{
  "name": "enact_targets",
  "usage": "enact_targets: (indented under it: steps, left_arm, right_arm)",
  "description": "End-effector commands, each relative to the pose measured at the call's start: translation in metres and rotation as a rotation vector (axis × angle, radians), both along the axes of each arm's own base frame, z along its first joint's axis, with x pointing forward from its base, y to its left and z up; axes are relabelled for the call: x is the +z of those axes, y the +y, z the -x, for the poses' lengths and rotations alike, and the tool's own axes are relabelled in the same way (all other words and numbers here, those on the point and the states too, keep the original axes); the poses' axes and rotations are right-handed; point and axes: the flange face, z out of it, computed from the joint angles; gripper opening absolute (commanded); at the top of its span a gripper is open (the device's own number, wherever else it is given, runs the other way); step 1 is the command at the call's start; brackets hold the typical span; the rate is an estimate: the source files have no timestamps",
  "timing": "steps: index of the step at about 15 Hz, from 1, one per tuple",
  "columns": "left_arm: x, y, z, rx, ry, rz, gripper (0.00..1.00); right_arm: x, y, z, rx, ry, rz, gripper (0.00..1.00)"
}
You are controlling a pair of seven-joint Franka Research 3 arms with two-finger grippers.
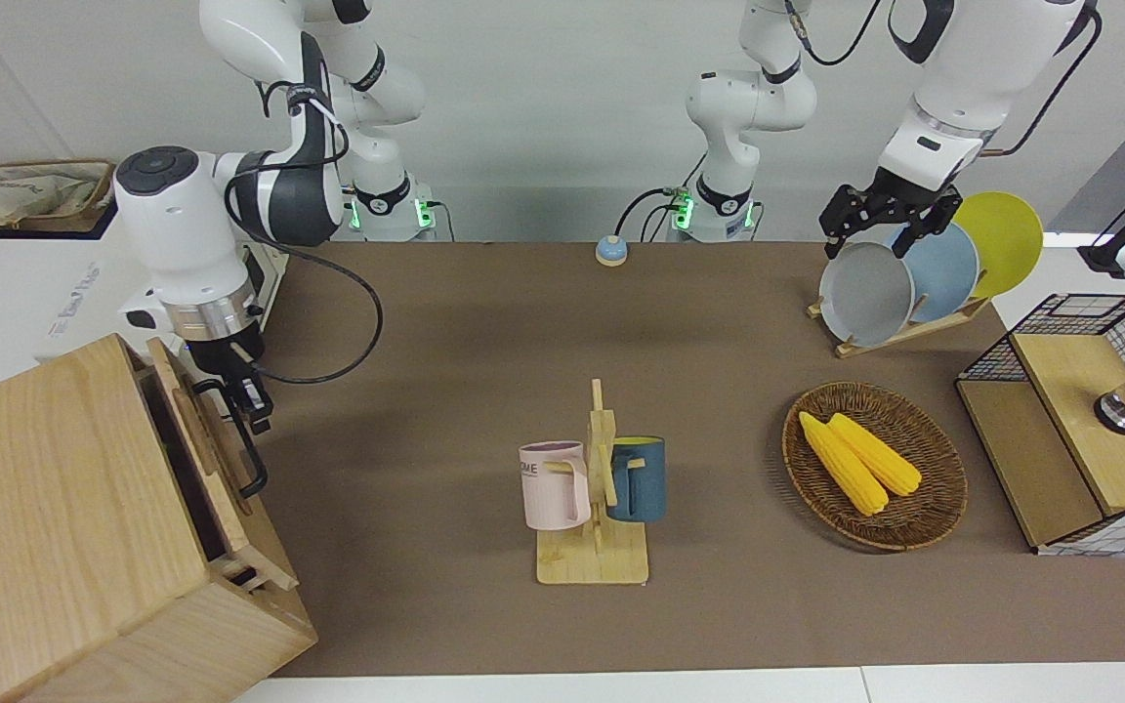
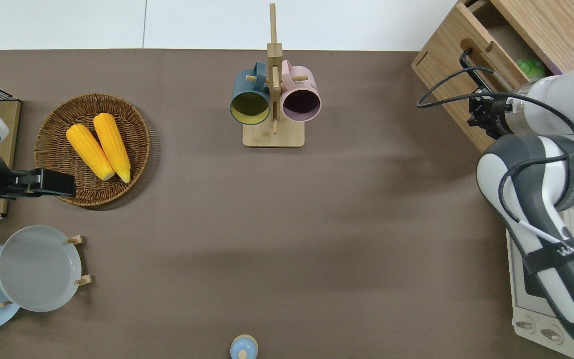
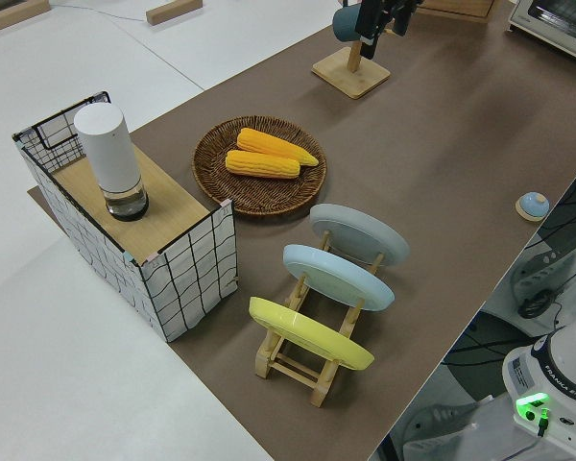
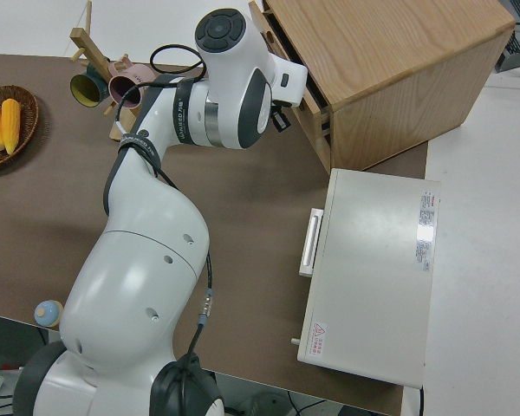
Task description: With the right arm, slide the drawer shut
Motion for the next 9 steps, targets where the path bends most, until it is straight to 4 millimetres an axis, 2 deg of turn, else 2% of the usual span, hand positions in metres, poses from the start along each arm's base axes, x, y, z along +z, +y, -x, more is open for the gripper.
enact_targets:
  steps: [1,7,9]
  left_arm:
    - [0.004,0.002,0.004,-0.002,0.003,-0.012,1.0]
    - [0.005,0.001,0.004,-0.003,0.002,-0.012,1.0]
    - [0.004,0.002,0.004,-0.002,0.003,-0.012,1.0]
  right_arm:
    - [0.001,-0.024,-0.009,0.012,-0.042,-0.016,0.0]
    - [0.004,-0.056,-0.012,0.028,-0.074,0.021,0.0]
    - [0.006,-0.06,-0.013,0.026,-0.081,0.022,0.0]
